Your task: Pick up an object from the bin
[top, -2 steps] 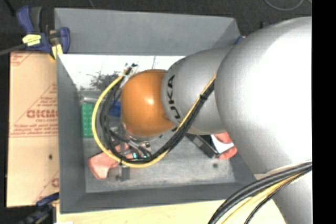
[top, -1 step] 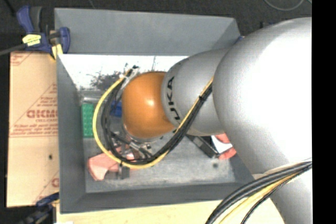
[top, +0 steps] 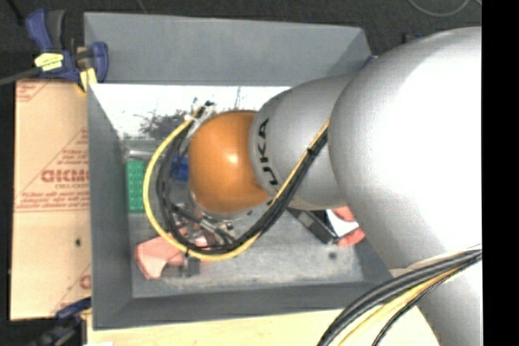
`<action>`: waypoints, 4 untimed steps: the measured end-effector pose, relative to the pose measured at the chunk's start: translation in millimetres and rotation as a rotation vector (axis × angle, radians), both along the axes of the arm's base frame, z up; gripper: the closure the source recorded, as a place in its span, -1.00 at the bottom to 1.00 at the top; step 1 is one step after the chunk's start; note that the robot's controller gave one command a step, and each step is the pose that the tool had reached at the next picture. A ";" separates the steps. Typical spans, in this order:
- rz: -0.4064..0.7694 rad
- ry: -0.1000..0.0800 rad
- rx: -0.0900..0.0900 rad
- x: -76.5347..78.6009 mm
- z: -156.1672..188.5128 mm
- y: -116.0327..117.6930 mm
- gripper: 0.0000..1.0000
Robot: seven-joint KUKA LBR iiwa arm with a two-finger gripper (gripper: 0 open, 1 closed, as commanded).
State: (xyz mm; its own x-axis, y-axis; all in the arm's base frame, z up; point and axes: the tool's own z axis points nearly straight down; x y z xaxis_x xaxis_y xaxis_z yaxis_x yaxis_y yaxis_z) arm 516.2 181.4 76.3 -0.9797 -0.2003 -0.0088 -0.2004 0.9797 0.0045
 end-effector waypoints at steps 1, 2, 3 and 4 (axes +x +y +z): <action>0.009 0.014 -0.006 -0.4 36.2 -0.6 1.00; 0.012 -0.002 -0.001 4.6 86.3 0.1 -1.00; 0.015 -0.004 0.000 5.1 90.5 -0.2 -1.00; 0.069 -0.012 0.001 -5.8 51.0 -8.0 -1.00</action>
Offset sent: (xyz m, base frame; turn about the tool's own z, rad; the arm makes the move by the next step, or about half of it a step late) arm 0.0048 -0.0062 0.0275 -0.0399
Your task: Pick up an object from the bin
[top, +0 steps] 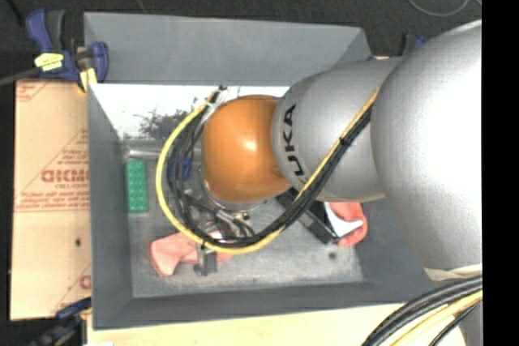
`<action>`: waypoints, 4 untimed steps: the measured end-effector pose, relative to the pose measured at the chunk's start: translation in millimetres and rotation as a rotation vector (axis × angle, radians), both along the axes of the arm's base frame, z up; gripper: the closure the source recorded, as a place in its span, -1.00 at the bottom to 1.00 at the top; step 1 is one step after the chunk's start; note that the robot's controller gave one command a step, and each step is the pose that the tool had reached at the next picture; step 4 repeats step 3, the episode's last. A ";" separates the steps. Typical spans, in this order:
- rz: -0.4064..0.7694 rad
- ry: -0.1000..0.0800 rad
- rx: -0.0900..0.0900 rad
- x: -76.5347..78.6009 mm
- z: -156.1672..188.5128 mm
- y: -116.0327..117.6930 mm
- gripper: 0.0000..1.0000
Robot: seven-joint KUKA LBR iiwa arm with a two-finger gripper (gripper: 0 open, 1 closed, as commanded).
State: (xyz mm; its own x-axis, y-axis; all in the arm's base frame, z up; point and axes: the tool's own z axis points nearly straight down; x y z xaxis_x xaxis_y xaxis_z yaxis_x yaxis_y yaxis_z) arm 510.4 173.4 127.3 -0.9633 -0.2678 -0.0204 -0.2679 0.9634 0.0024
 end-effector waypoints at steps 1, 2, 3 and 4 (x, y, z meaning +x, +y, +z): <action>0.051 -0.002 0.001 -2.2 -54.4 -20.5 1.00; 0.050 -0.002 0.001 -2.1 -54.3 -20.4 1.00; 0.060 0.002 0.003 5.4 -55.2 -25.3 1.00; 0.060 0.002 0.003 5.4 -55.2 -25.3 1.00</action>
Offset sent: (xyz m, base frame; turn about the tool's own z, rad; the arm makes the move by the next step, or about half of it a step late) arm 0.0000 0.0000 0.0000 0.0000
